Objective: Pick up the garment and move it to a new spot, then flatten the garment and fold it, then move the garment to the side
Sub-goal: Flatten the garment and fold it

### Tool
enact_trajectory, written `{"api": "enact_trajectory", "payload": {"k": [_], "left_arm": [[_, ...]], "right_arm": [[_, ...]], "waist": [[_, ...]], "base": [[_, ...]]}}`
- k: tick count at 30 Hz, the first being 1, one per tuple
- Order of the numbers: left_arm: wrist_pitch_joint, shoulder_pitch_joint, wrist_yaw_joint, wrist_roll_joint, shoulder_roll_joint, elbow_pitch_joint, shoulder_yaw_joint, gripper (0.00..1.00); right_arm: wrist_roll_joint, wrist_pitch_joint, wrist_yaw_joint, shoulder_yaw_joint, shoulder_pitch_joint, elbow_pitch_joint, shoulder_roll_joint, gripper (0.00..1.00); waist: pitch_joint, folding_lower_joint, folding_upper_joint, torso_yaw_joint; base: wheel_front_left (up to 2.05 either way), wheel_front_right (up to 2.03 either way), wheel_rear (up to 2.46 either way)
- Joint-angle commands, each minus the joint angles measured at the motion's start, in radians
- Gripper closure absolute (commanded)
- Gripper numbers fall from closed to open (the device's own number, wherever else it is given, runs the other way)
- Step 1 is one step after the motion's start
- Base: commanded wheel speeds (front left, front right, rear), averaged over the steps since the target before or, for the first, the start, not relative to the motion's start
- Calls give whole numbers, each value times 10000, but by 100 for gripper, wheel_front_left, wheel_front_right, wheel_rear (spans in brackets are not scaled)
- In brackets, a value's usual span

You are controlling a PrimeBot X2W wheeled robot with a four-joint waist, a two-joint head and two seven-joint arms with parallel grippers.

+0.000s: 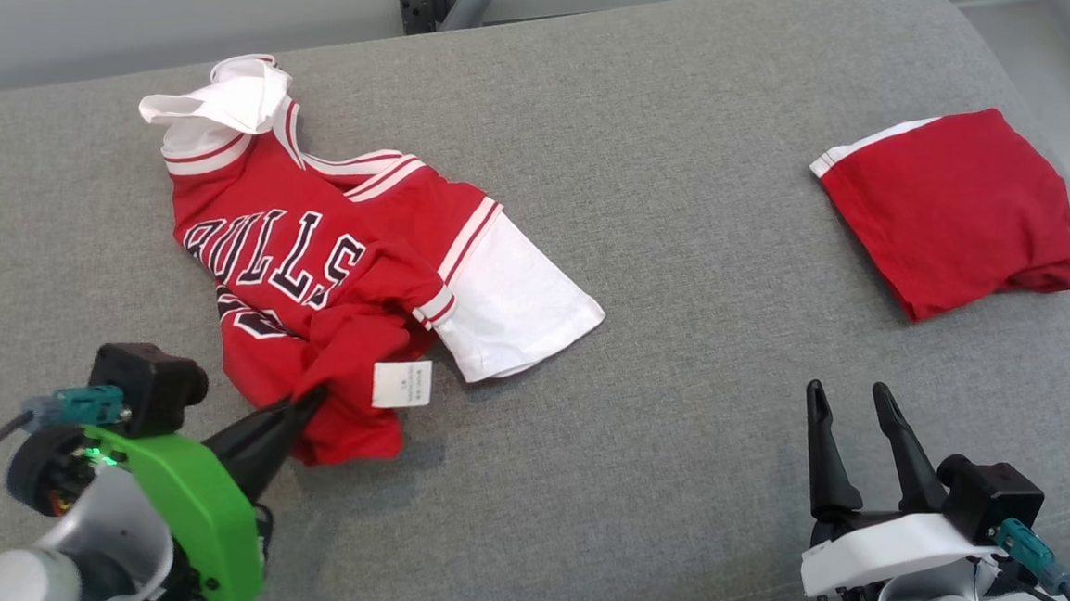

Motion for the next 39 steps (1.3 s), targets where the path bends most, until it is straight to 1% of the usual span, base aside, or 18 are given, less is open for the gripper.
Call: {"api": "enact_trajectory", "payload": {"k": [1, 3, 6, 8, 9, 12, 16, 17, 18, 19, 20, 21, 23, 25, 28, 32, 35, 39], "left_arm": [[275, 178, -63, -135, 479, -161, 226, 100], [683, 331, -126, -628, 921, -283, 510, 100], [1074, 538, -259, -1045, 1645, 78, 925, 100], [1157, 734, -406, -1162, 1864, 494, 977, 100], [1127, 819, -474, -1144, 1906, 743, 977, 100], [983, 947, -458, -877, 1981, 1340, 906, 100], [483, 1089, -227, -214, 1592, 2489, 535, 100], [254, 1079, -102, -46, 1453, 2737, 481, 93], [26, 1057, 25, 89, 1264, 2956, 439, 78], [-212, 1050, 154, 237, 1073, 3160, 415, 60], [-538, 1007, 342, 446, 934, 3314, 470, 19], [-850, 973, 584, 532, 781, 3471, 557, 0], [-1404, 1053, 918, 620, 409, 3650, 686, 0], [-1890, 1272, 1220, 426, 19, 3584, 930, 0], [-2760, 1681, 1647, -144, -684, 3264, 1579, 0], [-3818, 2548, 2166, -977, -1656, 2436, 2451, 0], [-4278, 3084, 2405, -1261, -2188, 1911, 2714, 0], [-4304, 3463, 2448, -1532, -2620, 1680, 2508, 0]], "right_arm": [[-35, -2, -12, 26, 115, 15, -10, 0], [-53, -2, -12, 40, 107, 29, -15, 0], [-69, -2, -12, 87, 72, 49, -12, 0], [-73, -2, -12, 134, 53, 50, -13, 0], [-71, -2, -12, 158, 57, 51, -15, 0], [-54, -2, -12, 167, 85, 70, -15, 0], [42, -2, -12, 207, 89, 107, -16, 0], [63, -2, -12, 197, 94, 110, -15, 0], [83, -2, -12, 183, 107, 111, -13, 0], [91, -2, -12, 165, 131, 121, -12, 0], [97, -2, -12, 147, 146, 124, -13, 0], [91, -2, -12, 125, 160, 125, -13, 0], [69, -2, -12, 60, 183, 122, -13, 0], [51, -2, -12, -15, 205, 126, -13, 0], [36, -2, -12, -94, 265, 140, -12, 0], [32, -2, -12, -74, 352, 136, -10, 0], [-18, -2, -12, -116, 372, 110, -13, 0], [-138, -2, -12, -97, 267, 103, -15, 0]], "waist": [[-83, 0, 48, 98], [-106, 0, 48, 133], [-115, 0, 48, 138], [-103, 0, 48, 106], [-97, 0, 48, 84], [-65, 0, 48, 36], [26, 0, 48, -82], [46, 0, 48, -93], [62, 0, 48, -96], [74, 0, 48, -92], [86, 0, 48, -82], [91, 0, 48, -66], [85, 0, 48, -26], [66, 0, 48, 28], [0, 0, 48, 147], [-92, 0, 48, 339], [-108, 0, 48, 535], [-51, 0, 48, 761]], "base": [[0, 0, 0], [0, 0, 0], [0, 0, 0], [0, 0, 0], [0, 0, 0], [0, 0, 0], [0, 0, 0], [0, 0, 0], [0, 0, 0], [0, 0, 0], [0, 0, 0], [0, 0, 0], [0, 0, 0], [0, 0, 0], [0, 0, 0], [0, 0, 0], [0, 0, 0], [0, 0, 0]]}}
